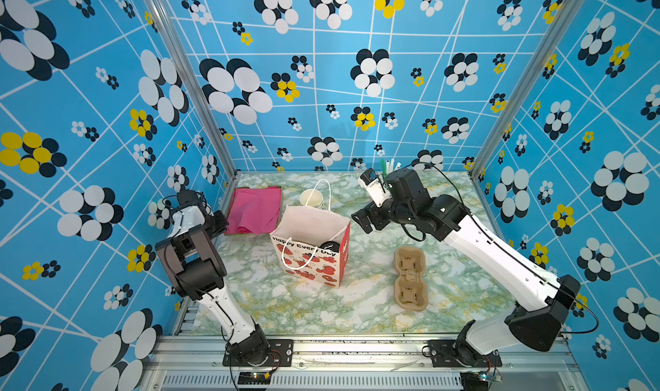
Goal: Pack a coffee takeout order
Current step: Pick up the napkin from the napkin box.
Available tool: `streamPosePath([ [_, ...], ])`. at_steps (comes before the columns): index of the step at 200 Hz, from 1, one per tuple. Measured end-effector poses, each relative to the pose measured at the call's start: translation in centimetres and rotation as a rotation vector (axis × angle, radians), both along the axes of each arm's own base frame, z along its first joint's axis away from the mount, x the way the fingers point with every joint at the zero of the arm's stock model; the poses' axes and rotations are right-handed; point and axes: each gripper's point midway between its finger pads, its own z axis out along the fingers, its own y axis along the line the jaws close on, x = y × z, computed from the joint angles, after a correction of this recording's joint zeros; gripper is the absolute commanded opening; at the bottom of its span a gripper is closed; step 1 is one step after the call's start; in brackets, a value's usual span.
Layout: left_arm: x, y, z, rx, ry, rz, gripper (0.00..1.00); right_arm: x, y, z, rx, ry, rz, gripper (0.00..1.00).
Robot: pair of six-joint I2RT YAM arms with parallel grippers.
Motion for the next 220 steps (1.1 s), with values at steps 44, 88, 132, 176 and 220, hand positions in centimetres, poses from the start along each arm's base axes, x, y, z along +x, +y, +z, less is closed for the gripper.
streamPosePath([
  [44,0.0,-0.1,0.0,-0.006,-0.002,0.002,0.20,0.0,0.0,0.0,0.000,0.000,0.000,0.99],
  [88,0.2,-0.3,0.0,-0.023,-0.011,0.005,0.12,0.0,0.0,-0.1,-0.001,0.001,0.000,0.99],
  [132,0.4,-0.5,-0.2,-0.044,-0.030,0.017,0.00,-0.1,-0.1,-0.5,-0.008,0.008,0.000,0.99],
  [176,0.5,-0.7,-0.4,-0.058,-0.044,0.018,0.00,-0.1,-0.1,-0.6,-0.009,0.009,0.000,0.99],
  [220,0.8,-1.4,0.5,-0.086,-0.084,0.008,0.00,-0.2,-0.2,-1.5,-0.025,0.025,-0.001,0.99],
])
